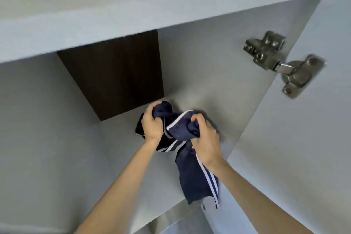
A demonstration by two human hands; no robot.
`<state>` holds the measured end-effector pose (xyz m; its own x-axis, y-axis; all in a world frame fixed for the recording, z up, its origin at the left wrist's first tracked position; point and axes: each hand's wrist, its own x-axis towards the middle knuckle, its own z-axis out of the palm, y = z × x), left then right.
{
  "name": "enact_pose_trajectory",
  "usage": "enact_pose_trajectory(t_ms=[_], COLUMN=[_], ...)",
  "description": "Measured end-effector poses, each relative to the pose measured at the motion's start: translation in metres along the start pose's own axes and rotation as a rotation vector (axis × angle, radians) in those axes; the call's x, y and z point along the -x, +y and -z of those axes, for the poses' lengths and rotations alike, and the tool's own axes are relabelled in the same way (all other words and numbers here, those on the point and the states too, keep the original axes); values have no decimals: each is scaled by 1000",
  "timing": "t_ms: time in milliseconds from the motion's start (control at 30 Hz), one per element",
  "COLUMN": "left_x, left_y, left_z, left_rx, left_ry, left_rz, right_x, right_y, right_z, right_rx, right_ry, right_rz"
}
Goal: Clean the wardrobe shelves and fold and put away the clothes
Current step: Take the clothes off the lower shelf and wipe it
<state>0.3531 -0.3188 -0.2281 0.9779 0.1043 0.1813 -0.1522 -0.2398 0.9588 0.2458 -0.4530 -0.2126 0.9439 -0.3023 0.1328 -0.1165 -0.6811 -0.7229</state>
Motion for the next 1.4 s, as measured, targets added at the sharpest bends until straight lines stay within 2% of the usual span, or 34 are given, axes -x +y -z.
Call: enact_pose_trajectory(t_ms=[133, 333, 500, 600, 800, 1000, 1133, 1267, 1400], left_x=[41, 116, 185, 221, 314, 427, 515, 607, 683], left_y=[60, 129, 155, 166, 197, 228, 244, 258, 264], left_z=[22, 61, 92, 100, 95, 90, 81, 65, 45], left_rx=[162, 219, 292, 300, 318, 276, 258, 260, 270], left_ry=[-107, -477, -716, -865, -1167, -1550, -1749, -1829, -1858], left_rz=[-11, -56, -5, -44, -61, -166, -204, -278, -325], right_x=[21, 97, 185, 240, 363, 488, 575, 660, 729], right_y=[-41, -92, -114, -115, -107, -80, -56, -34, -1], right_z=[50, 109, 142, 156, 176, 205, 233, 271, 305], right_rx=[-120, -180, -226, -229, -227, -147, -129, -120, -96], right_ry=[154, 248, 341, 385, 281, 557, 730, 883, 919], right_rz=[20, 34, -131, -245, -308, -404, -462, -487, -512])
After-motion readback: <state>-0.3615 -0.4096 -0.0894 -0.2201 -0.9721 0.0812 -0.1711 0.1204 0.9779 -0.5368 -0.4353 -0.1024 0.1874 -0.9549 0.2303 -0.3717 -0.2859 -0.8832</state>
